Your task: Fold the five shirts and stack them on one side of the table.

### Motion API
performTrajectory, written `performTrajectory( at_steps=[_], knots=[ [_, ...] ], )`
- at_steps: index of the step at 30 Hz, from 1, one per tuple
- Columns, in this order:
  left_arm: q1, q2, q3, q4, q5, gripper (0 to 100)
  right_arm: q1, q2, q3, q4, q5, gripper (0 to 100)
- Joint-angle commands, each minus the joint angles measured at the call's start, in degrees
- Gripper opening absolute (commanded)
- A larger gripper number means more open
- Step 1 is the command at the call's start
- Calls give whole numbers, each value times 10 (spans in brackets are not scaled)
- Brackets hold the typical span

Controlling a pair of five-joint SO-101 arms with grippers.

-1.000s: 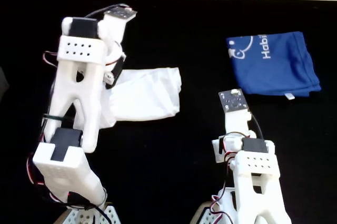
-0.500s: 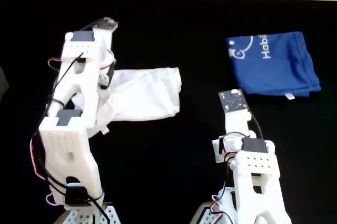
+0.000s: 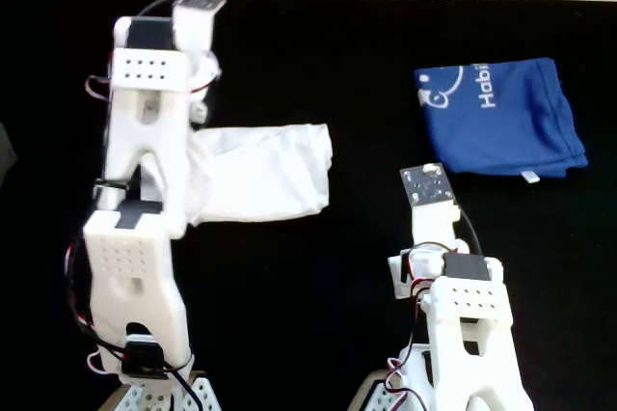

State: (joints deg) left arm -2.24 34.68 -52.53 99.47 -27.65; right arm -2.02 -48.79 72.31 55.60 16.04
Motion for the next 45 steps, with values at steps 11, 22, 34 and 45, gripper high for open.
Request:
performTrajectory(
  at_steps=[11, 22, 34, 45],
  knots=[
    [172, -22, -44, -50, 4, 9, 7, -9, 1, -9, -1, 5],
    [229, 91, -49, -96, 4, 13, 7, -9, 1, -9, -2, 5],
    [186, 91, -193, -48, 117, 164, 7, -9, 1, -9, -2, 5],
    [68, 123, -122, 22, 114, 7, 7, -9, -3, -10, -2, 5]
  ],
)
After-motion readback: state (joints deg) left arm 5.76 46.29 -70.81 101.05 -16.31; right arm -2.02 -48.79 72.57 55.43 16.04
